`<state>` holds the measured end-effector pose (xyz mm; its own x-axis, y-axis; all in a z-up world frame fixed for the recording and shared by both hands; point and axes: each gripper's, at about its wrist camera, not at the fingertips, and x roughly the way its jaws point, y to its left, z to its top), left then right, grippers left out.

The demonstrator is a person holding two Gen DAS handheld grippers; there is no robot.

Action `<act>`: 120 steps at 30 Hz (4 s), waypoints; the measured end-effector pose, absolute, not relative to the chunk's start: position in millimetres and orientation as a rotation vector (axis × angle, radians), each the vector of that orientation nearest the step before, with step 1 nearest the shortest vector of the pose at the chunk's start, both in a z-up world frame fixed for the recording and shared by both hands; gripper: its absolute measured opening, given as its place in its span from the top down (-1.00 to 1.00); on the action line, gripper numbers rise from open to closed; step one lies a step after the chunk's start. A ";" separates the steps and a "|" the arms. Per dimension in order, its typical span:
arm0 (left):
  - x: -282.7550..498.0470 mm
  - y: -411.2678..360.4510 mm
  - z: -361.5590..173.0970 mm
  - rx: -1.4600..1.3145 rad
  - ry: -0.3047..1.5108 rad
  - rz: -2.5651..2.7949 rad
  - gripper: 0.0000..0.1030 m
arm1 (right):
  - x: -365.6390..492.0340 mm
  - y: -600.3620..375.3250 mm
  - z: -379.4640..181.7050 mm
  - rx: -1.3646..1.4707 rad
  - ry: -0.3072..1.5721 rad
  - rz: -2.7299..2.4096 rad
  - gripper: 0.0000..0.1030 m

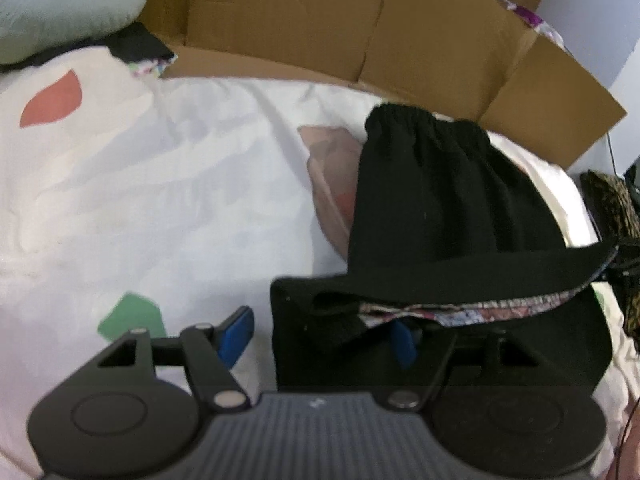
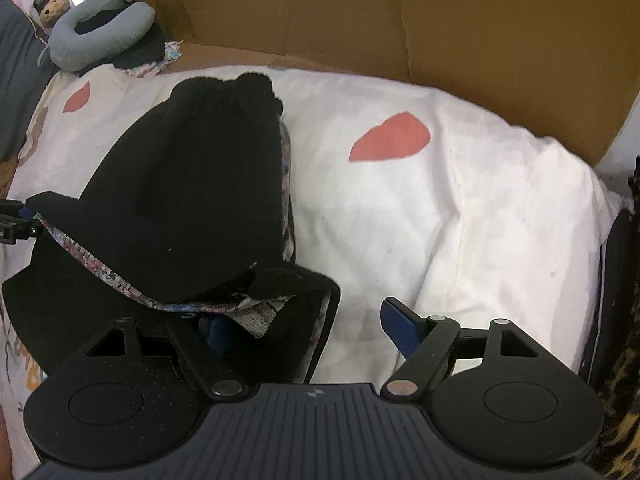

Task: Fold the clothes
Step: 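Move both grippers to the folded edge of the shorts, then pinch the folded shorts edge with both grippers, then open both grippers and release the shorts edge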

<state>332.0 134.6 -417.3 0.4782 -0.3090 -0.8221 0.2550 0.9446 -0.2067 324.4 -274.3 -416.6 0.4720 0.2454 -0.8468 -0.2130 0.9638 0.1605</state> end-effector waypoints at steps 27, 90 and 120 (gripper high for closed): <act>339.4 148.6 -253.7 -0.259 1.045 -0.333 -0.34 | 293.6 -294.0 -310.6 0.099 0.913 0.352 -0.30; 369.6 150.4 -417.5 -0.092 0.964 -0.449 0.73 | 353.6 -290.2 -394.8 0.152 0.879 0.301 0.92; 383.6 139.6 -435.8 0.011 1.023 -0.445 0.22 | 362.7 -289.7 -416.6 0.215 0.918 0.244 0.16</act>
<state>383.6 139.6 -435.8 0.4393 -0.3532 -0.8260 0.3634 0.9108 -0.1962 362.7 -289.7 -416.6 0.5833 0.2980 -0.7556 -0.1160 0.9513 0.2856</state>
